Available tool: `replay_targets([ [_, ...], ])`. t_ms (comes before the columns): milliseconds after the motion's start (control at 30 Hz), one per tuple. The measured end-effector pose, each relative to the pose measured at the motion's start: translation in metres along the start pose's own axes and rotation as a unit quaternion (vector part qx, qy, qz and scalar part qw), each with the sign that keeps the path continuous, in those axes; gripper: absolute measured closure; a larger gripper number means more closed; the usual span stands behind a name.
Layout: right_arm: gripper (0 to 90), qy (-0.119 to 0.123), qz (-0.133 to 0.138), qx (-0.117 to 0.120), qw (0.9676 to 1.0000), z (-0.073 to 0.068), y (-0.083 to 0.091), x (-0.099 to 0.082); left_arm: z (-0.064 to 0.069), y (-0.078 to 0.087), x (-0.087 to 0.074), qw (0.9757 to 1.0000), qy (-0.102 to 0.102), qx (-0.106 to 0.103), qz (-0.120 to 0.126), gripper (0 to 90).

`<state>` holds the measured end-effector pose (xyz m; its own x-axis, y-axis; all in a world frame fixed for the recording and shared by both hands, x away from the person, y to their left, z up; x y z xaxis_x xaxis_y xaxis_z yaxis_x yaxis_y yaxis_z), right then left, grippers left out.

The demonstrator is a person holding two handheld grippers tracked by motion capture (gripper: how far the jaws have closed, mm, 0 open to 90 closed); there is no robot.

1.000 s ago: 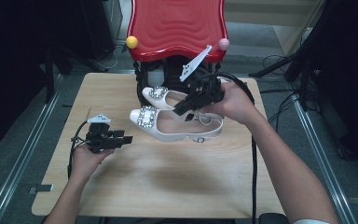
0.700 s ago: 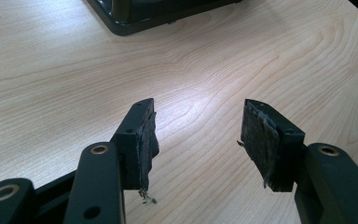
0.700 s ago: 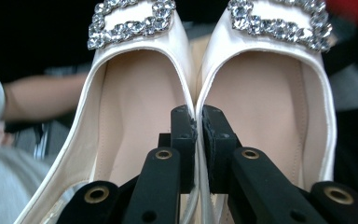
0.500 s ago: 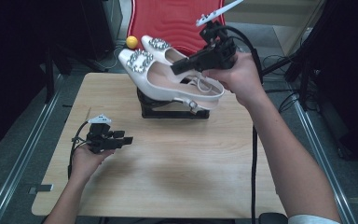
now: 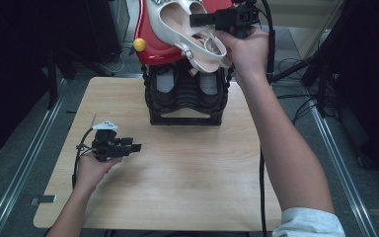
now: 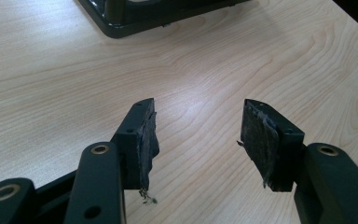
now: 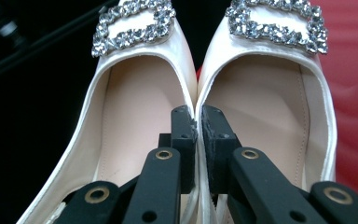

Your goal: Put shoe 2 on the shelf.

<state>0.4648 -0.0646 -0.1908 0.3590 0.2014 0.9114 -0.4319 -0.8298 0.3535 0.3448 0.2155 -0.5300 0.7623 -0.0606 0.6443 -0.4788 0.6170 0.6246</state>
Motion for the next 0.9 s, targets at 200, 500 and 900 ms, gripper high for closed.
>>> replay_targets([
  [200, 86.4, -0.03, 0.035, -0.025, 0.9986, 0.011, -0.006, 0.019, 0.0, -0.004, 0.001, 1.0, -0.006, 0.003, -0.007, 45.2],
  [500, 86.4, -0.081, 0.068, -0.071, 0.9919, 0.029, -0.015, 0.035, 0.003, -0.008, 0.001, 0.9999, -0.011, -0.003, -0.013, 44.8],
  [900, 86.4, -0.136, 0.103, -0.113, 0.9789, 0.059, -0.026, 0.04, 0.005, -0.011, 0.0, 0.9997, -0.014, -0.004, -0.02, 44.4],
])
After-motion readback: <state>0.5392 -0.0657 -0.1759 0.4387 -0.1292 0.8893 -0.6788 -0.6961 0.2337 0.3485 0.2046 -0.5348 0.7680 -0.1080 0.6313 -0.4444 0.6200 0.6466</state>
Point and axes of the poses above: each handheld gripper's, and its own axes: y roughly backward along the jaws, x roughly out of its top, z roughly to its right, the point moved 5 cm from there along -y, roughly forward along the jaws, and after that the axes turned 10 degrees about y, right-handed, at the moved point
